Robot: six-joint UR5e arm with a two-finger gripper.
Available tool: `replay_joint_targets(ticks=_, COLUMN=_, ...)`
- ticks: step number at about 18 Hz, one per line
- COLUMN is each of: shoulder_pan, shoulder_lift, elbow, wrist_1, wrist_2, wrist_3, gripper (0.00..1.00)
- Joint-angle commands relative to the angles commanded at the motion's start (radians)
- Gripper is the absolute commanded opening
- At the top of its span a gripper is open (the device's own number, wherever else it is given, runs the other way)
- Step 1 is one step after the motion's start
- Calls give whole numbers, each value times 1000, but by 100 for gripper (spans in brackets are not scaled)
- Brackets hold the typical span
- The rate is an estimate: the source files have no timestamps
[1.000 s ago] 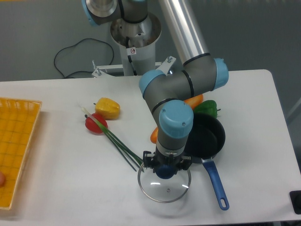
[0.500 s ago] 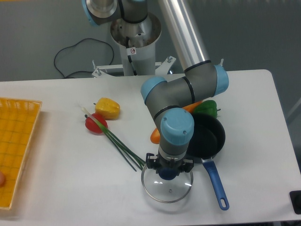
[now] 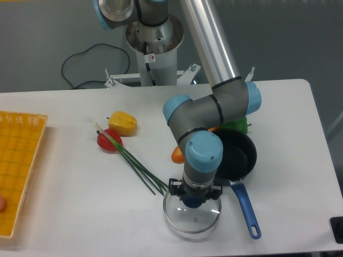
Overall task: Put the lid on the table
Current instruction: 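Lower the glass lid onto the table beside the pot handle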
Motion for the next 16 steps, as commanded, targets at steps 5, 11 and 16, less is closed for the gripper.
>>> replay_joint_targets(ticks=5, shoulder_pan=0, shoulder_lift=-20, elbow=14, wrist_1=0, wrist_2=5, wrist_3=9, gripper=53)
replay_joint_targets(ticks=11, shoulder_pan=2, shoulder_lift=-41, elbow=15, wrist_1=17, wrist_2=23, wrist_3=28, gripper=53)
replay_joint_targets(ticks=16, shoulder_pan=2, shoulder_lift=-46, elbow=14, wrist_1=21, wrist_2=31, wrist_3=31, gripper=54)
